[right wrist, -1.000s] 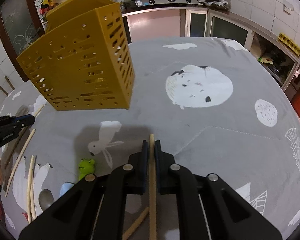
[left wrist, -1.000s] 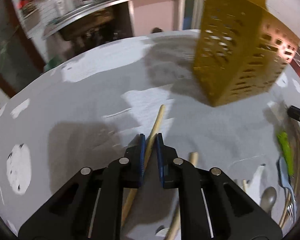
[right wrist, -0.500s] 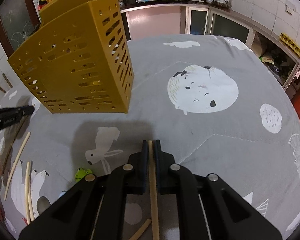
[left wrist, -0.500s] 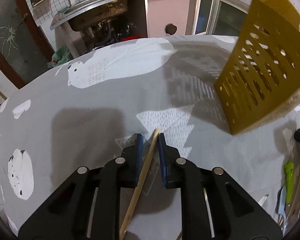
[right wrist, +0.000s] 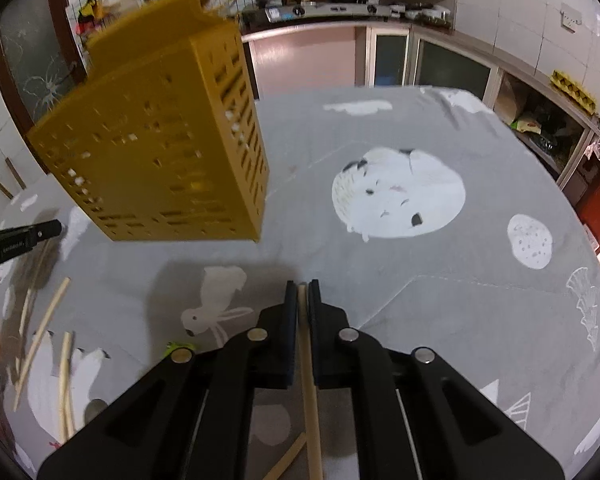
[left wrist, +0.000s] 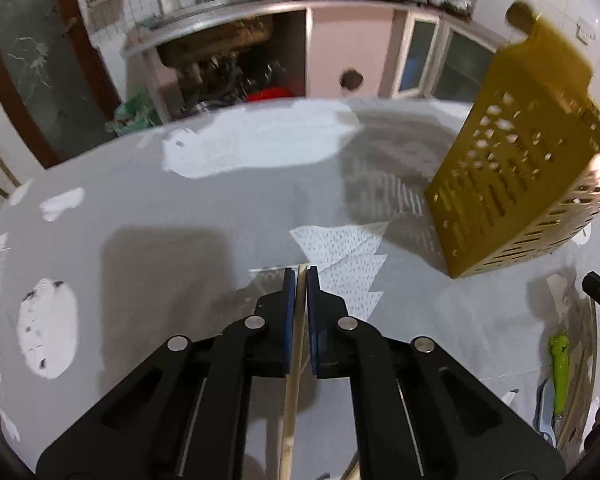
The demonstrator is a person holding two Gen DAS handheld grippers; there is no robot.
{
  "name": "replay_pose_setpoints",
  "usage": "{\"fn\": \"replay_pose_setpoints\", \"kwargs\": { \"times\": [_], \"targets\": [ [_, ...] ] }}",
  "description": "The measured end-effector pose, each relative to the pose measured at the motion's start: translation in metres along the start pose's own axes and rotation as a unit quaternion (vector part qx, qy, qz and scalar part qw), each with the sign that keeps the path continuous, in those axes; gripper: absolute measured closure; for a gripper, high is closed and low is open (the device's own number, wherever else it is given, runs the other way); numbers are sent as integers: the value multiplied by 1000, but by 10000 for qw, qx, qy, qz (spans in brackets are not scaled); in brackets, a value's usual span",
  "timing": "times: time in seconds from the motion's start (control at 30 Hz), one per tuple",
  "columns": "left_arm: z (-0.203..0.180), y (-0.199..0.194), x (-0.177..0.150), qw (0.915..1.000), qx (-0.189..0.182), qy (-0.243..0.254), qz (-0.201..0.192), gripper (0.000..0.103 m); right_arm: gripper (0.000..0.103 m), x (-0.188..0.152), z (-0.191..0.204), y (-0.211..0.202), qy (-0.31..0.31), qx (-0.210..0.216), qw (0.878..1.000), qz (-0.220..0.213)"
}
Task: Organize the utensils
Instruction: 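Lift the chopstick off the table with the left tool, then carry the chopstick in the left tool over the yellow holder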
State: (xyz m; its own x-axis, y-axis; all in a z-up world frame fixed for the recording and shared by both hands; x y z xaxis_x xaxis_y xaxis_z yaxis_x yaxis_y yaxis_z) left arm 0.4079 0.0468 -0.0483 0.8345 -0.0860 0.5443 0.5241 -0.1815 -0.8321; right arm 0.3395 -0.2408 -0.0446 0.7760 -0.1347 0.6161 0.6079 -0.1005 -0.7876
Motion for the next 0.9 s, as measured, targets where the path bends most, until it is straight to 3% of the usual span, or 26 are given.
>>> {"fn": "replay_pose_setpoints", "kwargs": {
  "times": [0.27,0.53,0.77,0.9],
  "targets": [
    [-20,-82,-7,9934,186,53,-1130,99,98,20,-3,-59,46,131,9965,-830],
    [-55,-173,-12,9739,-25,155,-2262,99,98,32,1,-113,81,342,9862,-1616],
    [-93,-214,-10,9580,-127,441,-2830,99,98,42,2,-153,175,376,9706,-2370],
    [-105,-219,-7,9526,-129,548,-2988,99,98,50,1,-166,193,380,9653,-2578]
  ]
}}
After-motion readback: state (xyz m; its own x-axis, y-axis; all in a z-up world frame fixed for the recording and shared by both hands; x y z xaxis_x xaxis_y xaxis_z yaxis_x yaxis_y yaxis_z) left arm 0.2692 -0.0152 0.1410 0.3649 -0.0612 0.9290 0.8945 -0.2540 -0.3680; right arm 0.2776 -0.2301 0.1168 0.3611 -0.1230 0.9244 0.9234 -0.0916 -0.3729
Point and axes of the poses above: each gripper's, at about its wrist camera, not at the fingertips, and y roughly the way its jaws point, z to its left, x to its top, the point moved 3 cm from there along y, roughly the way its jaws point, and after that the axes turned 8 degrees about -x, right-handed, at the moved point
